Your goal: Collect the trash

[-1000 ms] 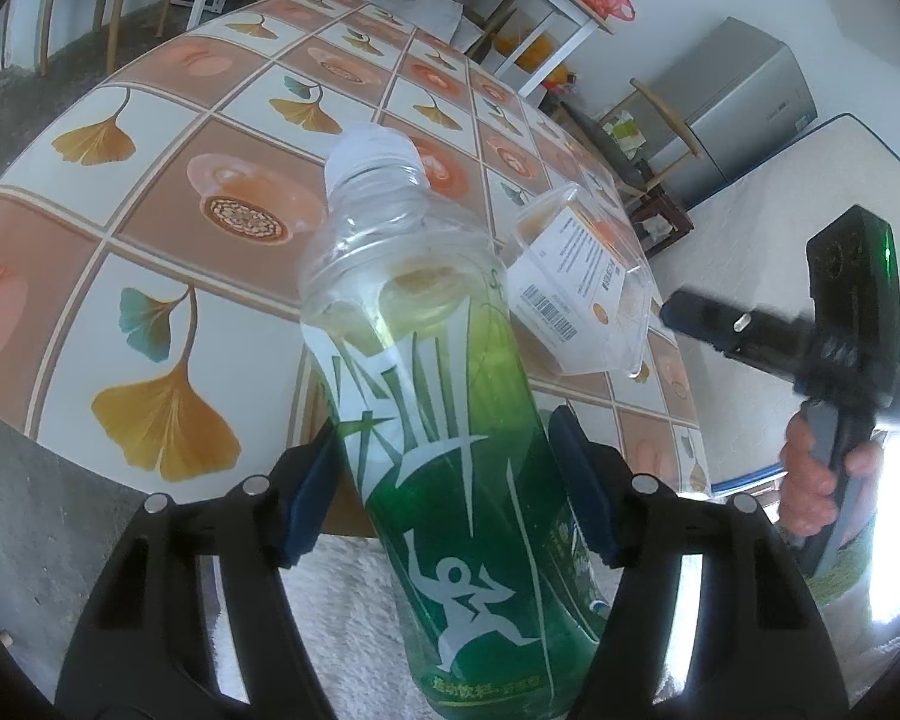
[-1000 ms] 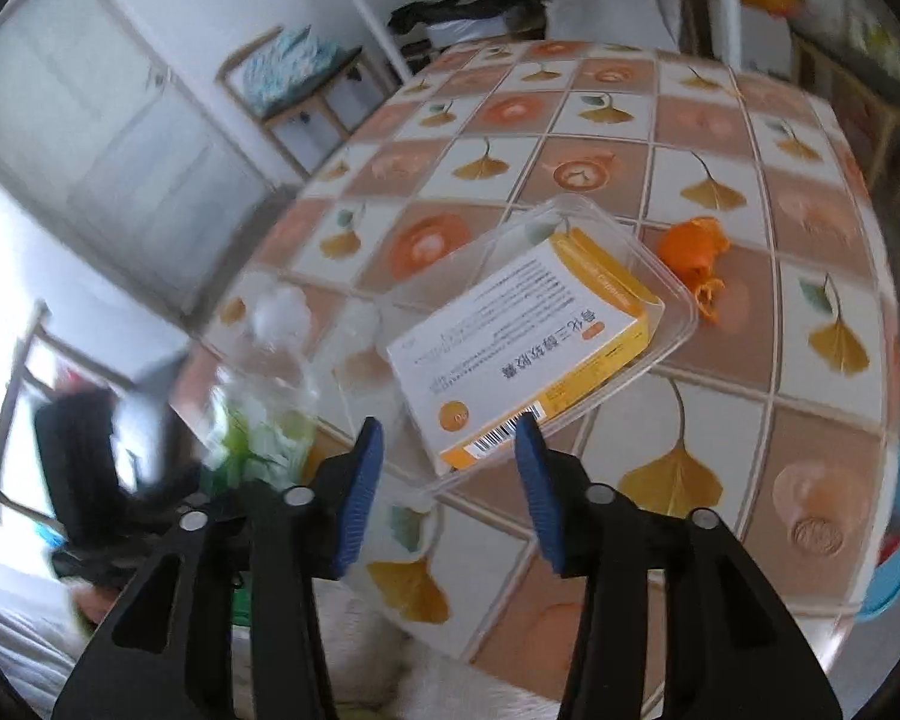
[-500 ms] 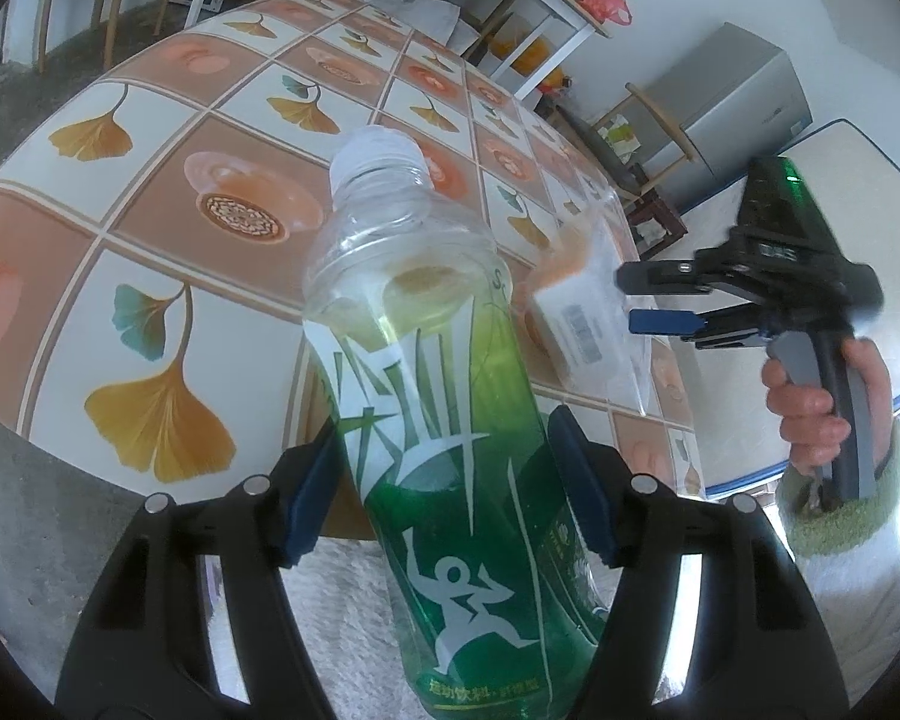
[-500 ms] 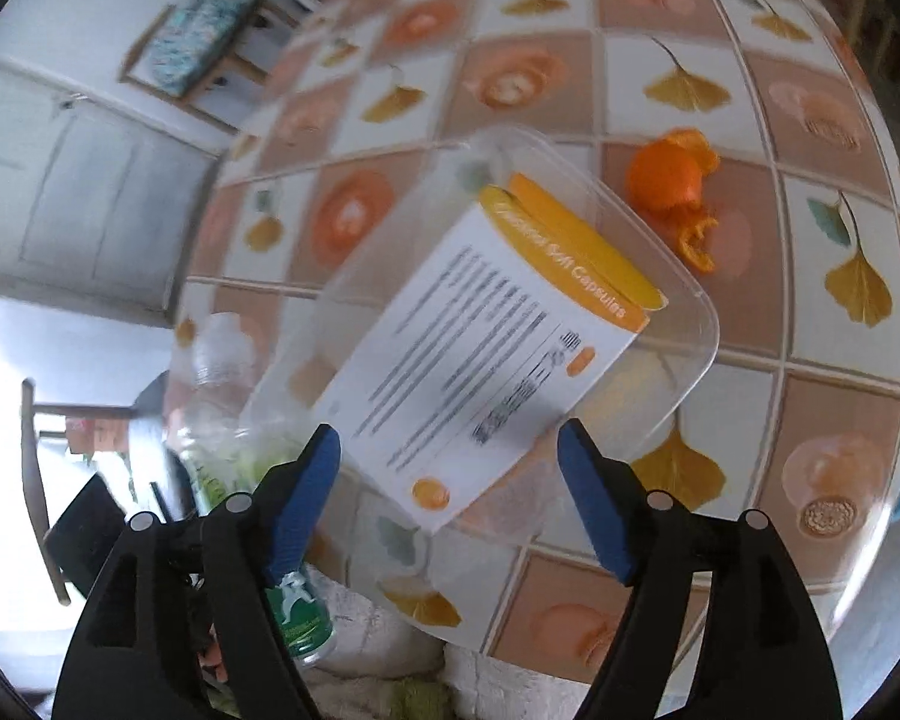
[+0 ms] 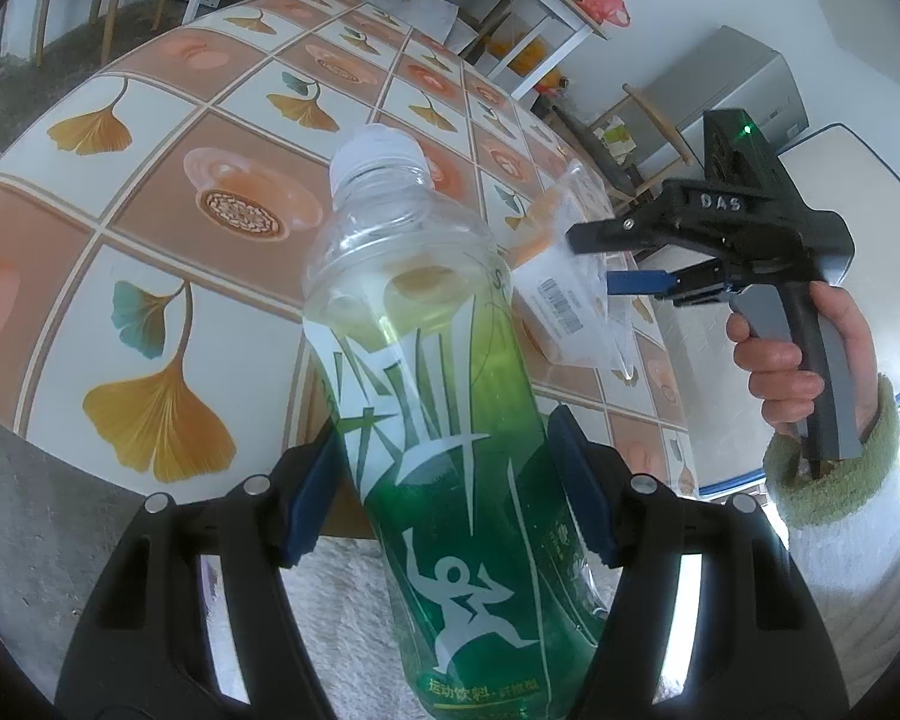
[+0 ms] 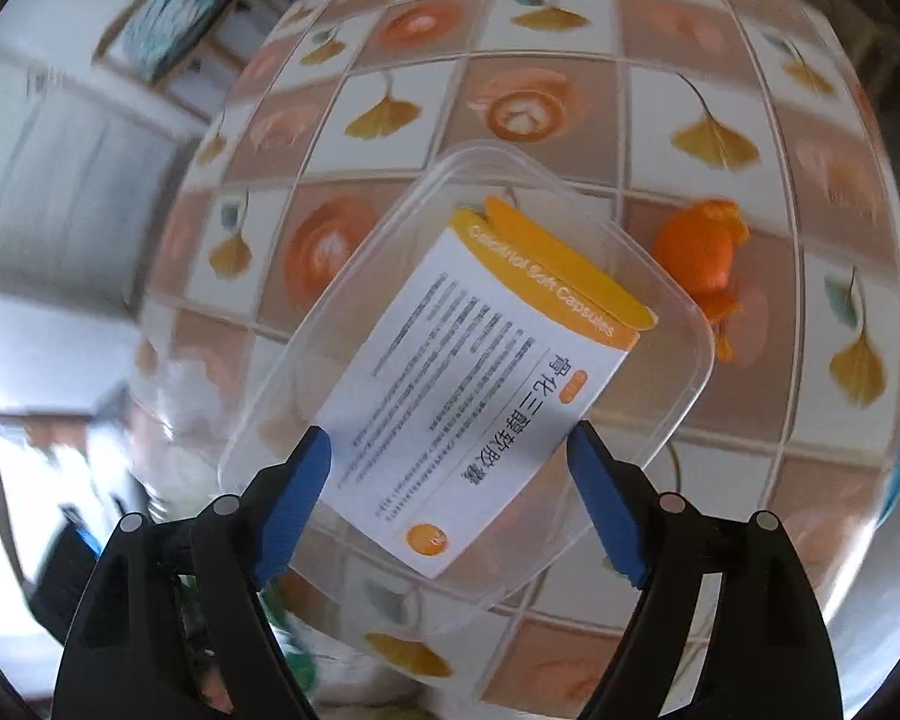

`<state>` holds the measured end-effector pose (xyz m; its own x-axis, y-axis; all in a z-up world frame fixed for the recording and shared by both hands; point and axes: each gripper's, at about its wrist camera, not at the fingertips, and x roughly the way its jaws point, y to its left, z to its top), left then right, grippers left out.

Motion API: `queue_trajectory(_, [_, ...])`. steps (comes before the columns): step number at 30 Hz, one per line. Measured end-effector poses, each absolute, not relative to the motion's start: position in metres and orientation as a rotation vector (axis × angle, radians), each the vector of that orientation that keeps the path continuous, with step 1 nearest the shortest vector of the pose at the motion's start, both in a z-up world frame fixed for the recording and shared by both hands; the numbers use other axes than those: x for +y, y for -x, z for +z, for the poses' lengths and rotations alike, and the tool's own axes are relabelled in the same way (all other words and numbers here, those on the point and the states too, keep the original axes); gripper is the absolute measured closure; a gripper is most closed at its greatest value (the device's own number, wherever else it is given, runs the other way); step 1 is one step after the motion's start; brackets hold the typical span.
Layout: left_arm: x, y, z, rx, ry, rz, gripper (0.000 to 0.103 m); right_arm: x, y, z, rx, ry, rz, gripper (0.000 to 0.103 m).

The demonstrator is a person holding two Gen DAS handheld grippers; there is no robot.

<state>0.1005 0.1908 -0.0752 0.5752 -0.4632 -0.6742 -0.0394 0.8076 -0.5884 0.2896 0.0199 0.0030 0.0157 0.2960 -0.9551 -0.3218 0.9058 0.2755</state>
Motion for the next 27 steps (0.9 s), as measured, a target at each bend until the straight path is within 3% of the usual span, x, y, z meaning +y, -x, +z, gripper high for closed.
queue_trajectory(8, [0.191, -0.1, -0.075, 0.939, 0.596, -0.266, 0.039, 0.072, -0.248, -0.001, 1.364, 0.722, 0.652, 0.021])
queue_trajectory(16, [0.191, -0.1, -0.074, 0.942, 0.594, -0.266, 0.04, 0.069, -0.235, 0.0, 1.353, 1.034, 0.741, 0.02])
queue_trajectory(19, [0.192, -0.1, -0.074, 0.942, 0.594, -0.263, 0.04, 0.064, -0.252, 0.008, 1.405, 0.894, 0.749, 0.02])
queue_trajectory(27, [0.192, -0.102, -0.075, 0.945, 0.591, -0.265, 0.04, 0.025, -0.312, 0.009, 1.625, 0.152, 0.594, 0.018])
